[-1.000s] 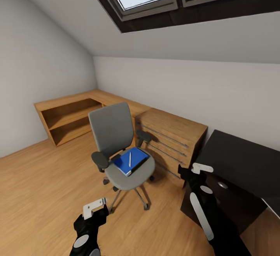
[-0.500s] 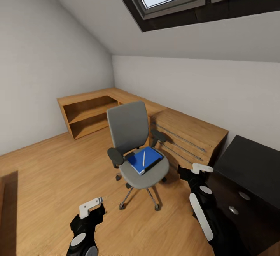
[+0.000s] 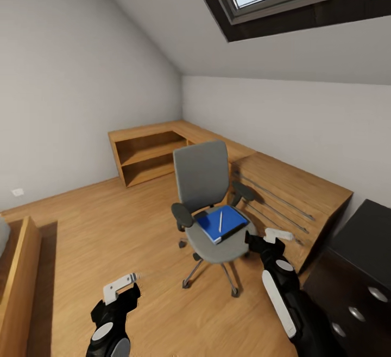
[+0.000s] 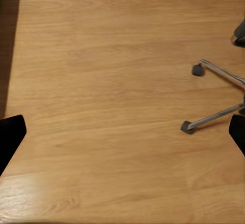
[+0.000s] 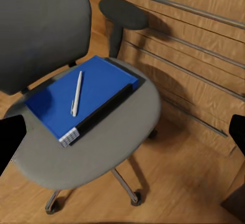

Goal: In the bedroom, organize the workspace by keeping the computer under the desk, ensuring the monitor is on the desk, placing the keyboard on the desk next to the monitor, placing the mouse on the desk next to the keyboard, moving the folder from the swivel chair onto the desk next to the mouse, stacking the notebook on top of the folder with the pen on top of the notebook, and positioning the swivel chair next to the desk.

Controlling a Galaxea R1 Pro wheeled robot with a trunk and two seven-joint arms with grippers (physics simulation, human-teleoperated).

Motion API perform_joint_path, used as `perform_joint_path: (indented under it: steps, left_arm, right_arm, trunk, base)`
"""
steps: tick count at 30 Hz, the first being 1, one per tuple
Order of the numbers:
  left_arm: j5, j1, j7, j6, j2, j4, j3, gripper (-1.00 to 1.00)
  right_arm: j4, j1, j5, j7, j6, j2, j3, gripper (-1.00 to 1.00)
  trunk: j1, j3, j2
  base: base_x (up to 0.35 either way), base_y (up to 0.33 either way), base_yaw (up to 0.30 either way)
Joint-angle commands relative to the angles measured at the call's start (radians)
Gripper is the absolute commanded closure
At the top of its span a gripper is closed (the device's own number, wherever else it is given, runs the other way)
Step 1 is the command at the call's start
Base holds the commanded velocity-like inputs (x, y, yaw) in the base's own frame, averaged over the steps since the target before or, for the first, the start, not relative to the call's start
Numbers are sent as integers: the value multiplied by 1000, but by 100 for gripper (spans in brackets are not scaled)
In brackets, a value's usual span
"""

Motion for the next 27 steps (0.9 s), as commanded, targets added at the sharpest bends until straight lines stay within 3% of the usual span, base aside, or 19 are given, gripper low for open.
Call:
perform_joint_path:
  steps: [1, 20, 27]
  left_arm:
    - [4, -1, 7, 5, 1, -1, -1, -100]
    - [3, -1, 6, 5, 1, -2, 3, -100]
    - [3, -1, 5, 5, 1, -2, 2, -100]
  right_arm:
    - [1, -1, -9, -8, 3, 0, 4, -100]
    - [19, -1, 11, -9, 1, 1, 39, -100]
    - [28, -1, 12, -8, 0, 1, 71, -100]
  trunk:
    - [0, -2, -1]
    - [0, -11, -1]
    - [0, -14, -1]
  base:
    - [0, 0, 269]
    - [0, 0, 269]
    - [0, 0, 269]
